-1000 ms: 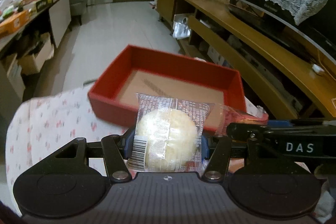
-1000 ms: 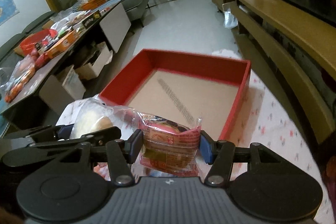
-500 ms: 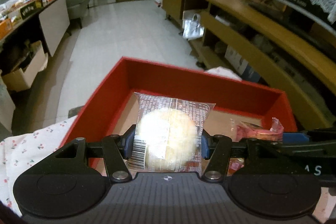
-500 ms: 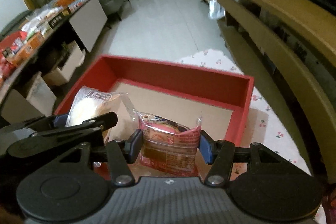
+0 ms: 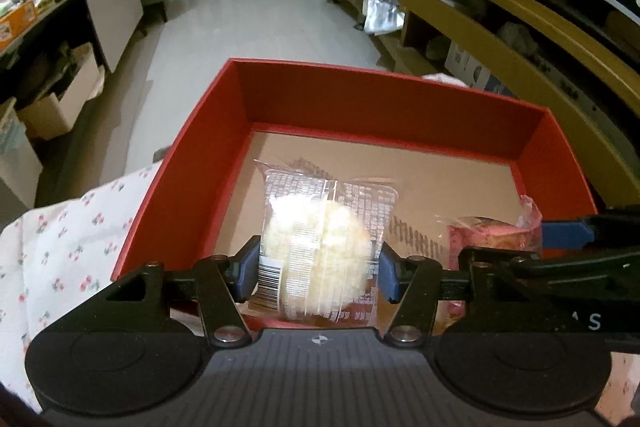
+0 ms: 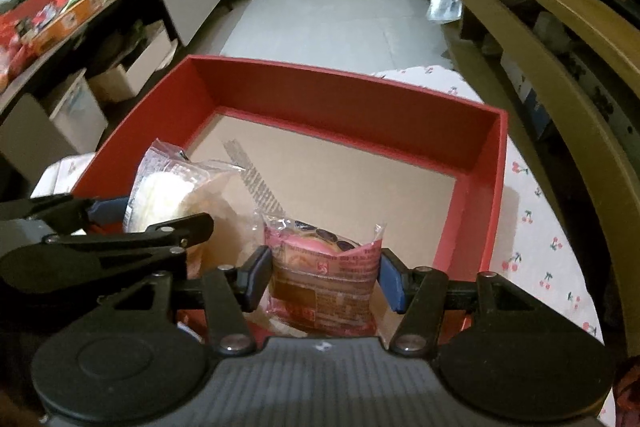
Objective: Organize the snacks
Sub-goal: 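Open both grippers to release the bun and cake in the box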
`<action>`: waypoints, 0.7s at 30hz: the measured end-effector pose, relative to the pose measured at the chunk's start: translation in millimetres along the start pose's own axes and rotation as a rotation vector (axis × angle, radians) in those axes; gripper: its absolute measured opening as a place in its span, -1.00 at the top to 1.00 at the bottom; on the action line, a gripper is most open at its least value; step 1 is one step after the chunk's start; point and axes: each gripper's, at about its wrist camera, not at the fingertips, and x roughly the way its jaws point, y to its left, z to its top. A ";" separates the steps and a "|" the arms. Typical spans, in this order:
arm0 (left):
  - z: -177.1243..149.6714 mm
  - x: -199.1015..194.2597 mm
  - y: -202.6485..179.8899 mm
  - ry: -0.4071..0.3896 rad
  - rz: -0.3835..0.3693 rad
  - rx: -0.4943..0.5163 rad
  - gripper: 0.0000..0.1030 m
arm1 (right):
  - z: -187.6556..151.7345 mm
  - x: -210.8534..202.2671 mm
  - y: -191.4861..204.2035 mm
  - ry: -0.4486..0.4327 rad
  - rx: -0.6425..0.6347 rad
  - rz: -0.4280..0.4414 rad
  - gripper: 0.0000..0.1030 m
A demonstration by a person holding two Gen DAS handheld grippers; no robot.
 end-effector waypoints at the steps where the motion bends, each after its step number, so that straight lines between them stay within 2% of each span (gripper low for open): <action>1: -1.6 -0.7 1.2 0.006 0.001 0.002 -0.24 | -2.9 -1.3 2.1 0.006 -0.010 -0.001 -0.26; 4: -5.9 -3.5 1.6 0.026 -0.008 0.000 -0.22 | -8.1 -3.7 7.6 0.021 -0.038 -0.008 -0.27; 11: -16.6 -17.8 7.9 0.048 -0.049 -0.036 -0.20 | -16.4 -12.0 9.4 0.057 -0.040 0.034 -0.30; 14: -14.1 -17.7 7.6 0.043 -0.042 -0.043 -0.22 | -13.3 -12.0 6.8 0.059 -0.030 0.020 -0.36; 17: -10.0 -20.7 7.8 0.026 -0.043 -0.058 -0.27 | -9.4 -15.6 1.6 0.043 0.002 0.031 -0.39; 19: -7.5 -24.2 8.6 0.011 -0.030 -0.057 -0.41 | -8.0 -19.9 0.1 0.024 0.009 0.030 -0.45; 21: -6.5 -29.1 9.4 -0.005 -0.022 -0.056 -0.44 | -7.0 -24.7 -1.3 0.008 0.017 0.031 -0.46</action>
